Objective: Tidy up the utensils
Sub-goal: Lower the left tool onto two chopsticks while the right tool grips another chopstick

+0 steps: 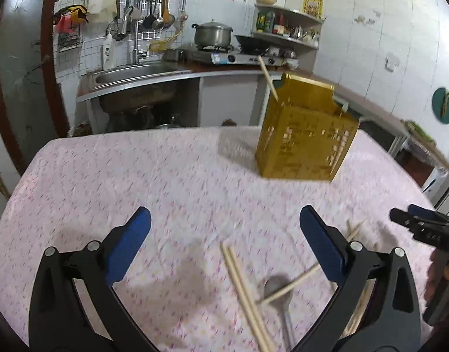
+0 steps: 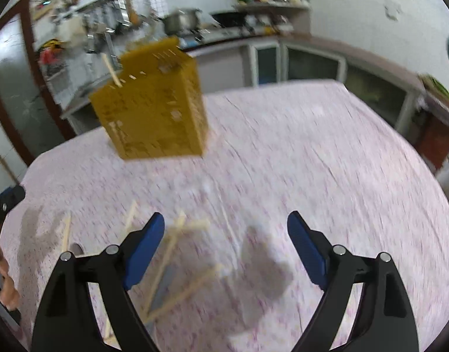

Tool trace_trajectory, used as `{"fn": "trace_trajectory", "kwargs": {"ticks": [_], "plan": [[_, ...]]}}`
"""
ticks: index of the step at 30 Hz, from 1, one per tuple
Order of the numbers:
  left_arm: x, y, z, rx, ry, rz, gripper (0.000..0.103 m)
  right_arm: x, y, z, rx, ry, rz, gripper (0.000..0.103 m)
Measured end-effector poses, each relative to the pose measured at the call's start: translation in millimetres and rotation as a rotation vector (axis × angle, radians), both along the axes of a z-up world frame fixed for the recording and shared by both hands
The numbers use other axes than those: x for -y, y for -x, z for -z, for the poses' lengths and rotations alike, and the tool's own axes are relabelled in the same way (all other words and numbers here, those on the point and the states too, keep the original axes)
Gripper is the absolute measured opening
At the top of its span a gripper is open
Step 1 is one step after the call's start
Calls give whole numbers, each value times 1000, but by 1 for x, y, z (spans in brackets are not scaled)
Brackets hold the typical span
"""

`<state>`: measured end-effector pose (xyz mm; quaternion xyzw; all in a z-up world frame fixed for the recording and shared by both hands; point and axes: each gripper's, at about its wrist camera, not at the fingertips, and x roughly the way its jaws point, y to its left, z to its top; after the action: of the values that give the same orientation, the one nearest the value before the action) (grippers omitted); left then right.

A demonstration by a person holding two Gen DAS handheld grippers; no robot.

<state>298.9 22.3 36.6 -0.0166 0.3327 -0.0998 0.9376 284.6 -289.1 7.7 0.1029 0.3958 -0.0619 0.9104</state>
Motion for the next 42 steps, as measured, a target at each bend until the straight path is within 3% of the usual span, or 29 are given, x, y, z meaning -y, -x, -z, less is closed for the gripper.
{"fn": "trace_trajectory", "kwargs": {"ticks": [6, 11, 14, 15, 17, 19, 21, 23, 29, 35, 40, 42], "plan": [[4, 14, 12, -64, 20, 16, 98, -11, 16, 14, -70, 22, 20, 84], [11, 21, 24, -78, -17, 14, 98, -23, 23, 25, -77, 19, 22, 84], [8, 21, 36, -122, 26, 16, 97, -25, 30, 29, -61, 12, 34, 83], [5, 20, 37, -129, 41, 13, 93, -26, 33, 29, -53, 19, 41, 80], [2, 19, 42, -148, 55, 13, 77, -29, 36, 30, -52, 30, 48, 64], [4, 15, 47, -178, 47, 21, 52, -31, 35, 34, -80, 15, 43, 46], [6, 13, 51, -200, 50, 30, 45, -33, 33, 37, -93, -11, 36, 32], [8, 12, 52, -206, 51, 36, 44, -35, 31, 40, -101, -20, 38, 28], [23, 6, 55, -240, 21, 69, 19, -42, 15, 43, -148, -39, 22, 23], [14, 3, 60, -261, 46, 38, 17, -47, 5, 47, -171, -13, -8, 20], [8, -4, 61, -278, 68, 29, 17, -41, 1, 46, -168, -24, -64, 8], [10, -6, 64, -287, 63, 29, 9, -38, -2, 46, -170, -29, -87, 7]]}}
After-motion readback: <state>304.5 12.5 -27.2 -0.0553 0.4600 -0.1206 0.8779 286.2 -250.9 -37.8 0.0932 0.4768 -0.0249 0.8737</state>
